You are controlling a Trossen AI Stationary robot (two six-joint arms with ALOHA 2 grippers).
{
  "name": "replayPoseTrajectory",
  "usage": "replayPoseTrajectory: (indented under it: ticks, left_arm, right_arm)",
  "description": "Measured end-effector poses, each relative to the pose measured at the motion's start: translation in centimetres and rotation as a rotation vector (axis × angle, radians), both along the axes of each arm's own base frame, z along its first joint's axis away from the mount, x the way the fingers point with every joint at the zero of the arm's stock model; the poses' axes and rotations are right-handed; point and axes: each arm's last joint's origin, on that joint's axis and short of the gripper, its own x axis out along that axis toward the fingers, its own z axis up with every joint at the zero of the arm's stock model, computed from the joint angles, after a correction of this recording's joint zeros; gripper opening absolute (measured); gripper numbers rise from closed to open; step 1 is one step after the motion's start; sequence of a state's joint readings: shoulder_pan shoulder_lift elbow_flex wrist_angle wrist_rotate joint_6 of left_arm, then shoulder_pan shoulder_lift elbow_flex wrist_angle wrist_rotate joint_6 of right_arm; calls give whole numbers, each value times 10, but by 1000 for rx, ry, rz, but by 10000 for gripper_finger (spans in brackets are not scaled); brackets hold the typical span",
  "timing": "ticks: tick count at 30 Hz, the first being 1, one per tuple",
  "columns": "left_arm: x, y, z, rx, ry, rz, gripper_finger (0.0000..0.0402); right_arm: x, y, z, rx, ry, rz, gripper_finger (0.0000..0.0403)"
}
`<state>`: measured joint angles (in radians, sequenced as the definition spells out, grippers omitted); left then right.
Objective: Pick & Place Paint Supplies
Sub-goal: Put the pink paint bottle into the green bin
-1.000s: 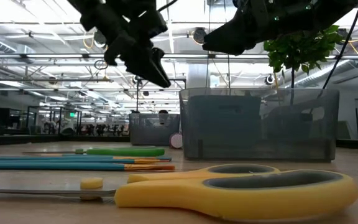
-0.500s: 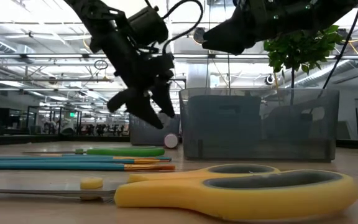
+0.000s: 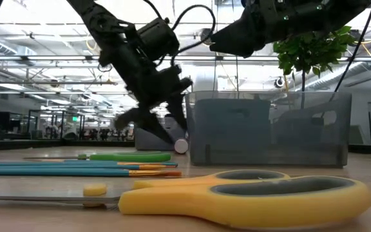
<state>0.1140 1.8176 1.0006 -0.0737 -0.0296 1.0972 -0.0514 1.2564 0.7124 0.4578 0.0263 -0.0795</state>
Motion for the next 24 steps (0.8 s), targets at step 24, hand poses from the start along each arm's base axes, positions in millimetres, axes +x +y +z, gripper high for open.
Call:
replayPoseTrajectory:
  ticks: [24]
  left_arm:
    - [14,4,-9,146,-103,139,173]
  right_arm:
    - [0,0,-2,-2,19,5,242]
